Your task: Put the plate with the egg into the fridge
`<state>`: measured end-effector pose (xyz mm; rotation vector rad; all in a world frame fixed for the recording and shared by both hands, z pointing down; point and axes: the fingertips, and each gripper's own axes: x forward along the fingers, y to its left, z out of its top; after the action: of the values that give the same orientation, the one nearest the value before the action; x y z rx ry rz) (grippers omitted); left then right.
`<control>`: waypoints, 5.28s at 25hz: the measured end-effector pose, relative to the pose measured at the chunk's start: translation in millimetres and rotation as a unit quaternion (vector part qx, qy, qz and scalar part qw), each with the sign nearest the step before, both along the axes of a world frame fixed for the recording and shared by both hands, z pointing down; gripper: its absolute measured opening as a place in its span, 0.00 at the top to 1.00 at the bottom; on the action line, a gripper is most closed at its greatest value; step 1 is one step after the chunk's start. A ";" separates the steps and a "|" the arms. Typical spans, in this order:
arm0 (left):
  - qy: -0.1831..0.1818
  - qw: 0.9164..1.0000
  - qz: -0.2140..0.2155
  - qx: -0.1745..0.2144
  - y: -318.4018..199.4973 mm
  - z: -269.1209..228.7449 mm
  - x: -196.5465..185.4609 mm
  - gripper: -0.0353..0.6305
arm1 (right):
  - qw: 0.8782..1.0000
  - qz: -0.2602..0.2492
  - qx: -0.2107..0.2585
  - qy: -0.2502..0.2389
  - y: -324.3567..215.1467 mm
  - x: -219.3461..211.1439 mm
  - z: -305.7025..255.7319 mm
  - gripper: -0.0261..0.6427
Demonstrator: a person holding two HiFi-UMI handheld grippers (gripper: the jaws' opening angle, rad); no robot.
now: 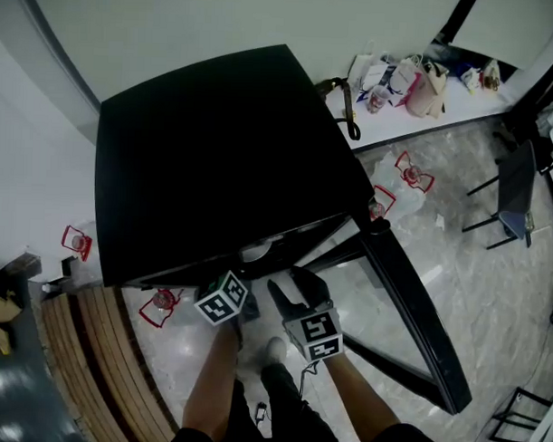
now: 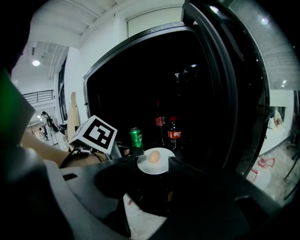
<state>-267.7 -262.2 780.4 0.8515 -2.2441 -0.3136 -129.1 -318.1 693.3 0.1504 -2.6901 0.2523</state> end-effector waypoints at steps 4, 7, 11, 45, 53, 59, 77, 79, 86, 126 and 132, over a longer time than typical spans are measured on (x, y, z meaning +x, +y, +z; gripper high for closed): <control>0.021 0.998 0.016 0.049 6.6 -9.2 11.7 0.66 | 1.000 0.001 -0.006 -0.005 6.4 -1.5 -2.7 0.62; 0.036 0.996 0.036 0.073 16.2 -19.6 25.7 0.73 | 1.000 -0.003 -0.029 -0.004 14.9 0.8 -4.0 0.62; 0.013 0.994 0.063 0.088 36.2 -48.7 44.2 0.93 | 0.998 0.012 -0.056 -0.025 24.0 6.1 -16.3 0.64; -0.108 0.866 0.461 0.162 27.7 -276.0 444.5 0.93 | 0.952 0.291 0.065 -0.069 -1.5 421.5 -166.1 0.62; -0.118 0.883 0.430 0.143 27.9 -270.1 460.1 0.93 | 0.969 0.223 0.086 -0.068 -36.5 404.3 -180.0 0.57; -0.128 0.895 0.405 0.139 41.9 -270.3 448.0 0.93 | 0.969 0.216 0.081 -0.083 -23.7 397.9 -179.9 0.57; -0.128 0.906 0.380 0.138 175.3 -263.7 380.2 0.93 | 0.980 0.153 0.096 -0.080 149.6 310.2 -180.1 0.57; -0.134 0.907 0.375 0.136 191.5 -265.0 369.1 0.93 | 0.983 0.136 0.096 -0.078 170.0 292.8 -179.9 0.57; -0.163 0.915 0.345 0.127 240.3 -277.1 320.4 0.93 | 0.987 0.087 0.089 -0.103 228.4 228.7 -195.8 0.57; -0.219 0.926 0.288 0.104 225.4 -305.5 281.9 0.93 | 0.985 -0.040 0.065 -0.157 238.1 168.9 -223.1 0.95; -0.224 0.924 0.293 0.105 219.5 -311.4 286.4 0.93 | 0.982 -0.043 0.071 -0.173 234.0 164.8 -229.9 0.95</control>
<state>18.7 -42.7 469.0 1.8050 -2.2373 -0.0753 35.7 -84.1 463.4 0.0352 -3.0519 0.0640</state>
